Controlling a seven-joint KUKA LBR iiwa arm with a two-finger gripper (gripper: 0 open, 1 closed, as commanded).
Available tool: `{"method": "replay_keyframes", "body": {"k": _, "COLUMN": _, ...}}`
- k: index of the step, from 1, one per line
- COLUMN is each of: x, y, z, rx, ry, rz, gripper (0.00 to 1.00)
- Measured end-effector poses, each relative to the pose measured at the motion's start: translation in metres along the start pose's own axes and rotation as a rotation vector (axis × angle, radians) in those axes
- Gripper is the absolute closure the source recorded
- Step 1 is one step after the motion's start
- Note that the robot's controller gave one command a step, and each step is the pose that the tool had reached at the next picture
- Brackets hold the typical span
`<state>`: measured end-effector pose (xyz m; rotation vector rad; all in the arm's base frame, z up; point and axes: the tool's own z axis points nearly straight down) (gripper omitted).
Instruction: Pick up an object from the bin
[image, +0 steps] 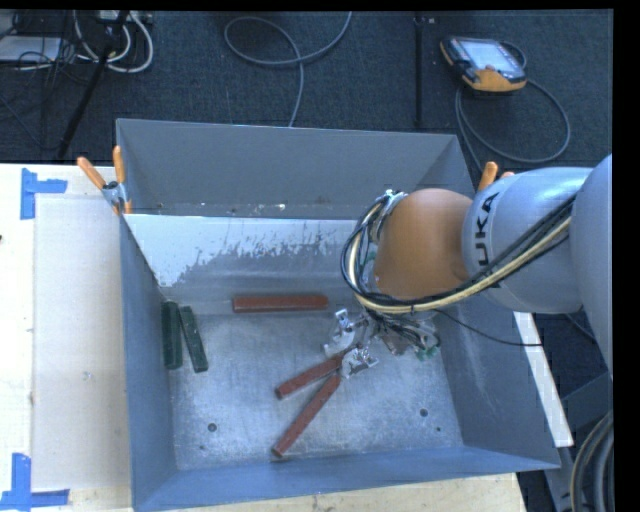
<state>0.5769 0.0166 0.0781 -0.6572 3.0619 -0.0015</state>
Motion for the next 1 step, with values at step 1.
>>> {"method": "replay_keyframes", "body": {"k": 1, "x": -0.0105, "y": 0.0015, "z": -0.1633, "rx": -0.002, "ry": 0.004, "rz": -0.042, "gripper": 1.00}}
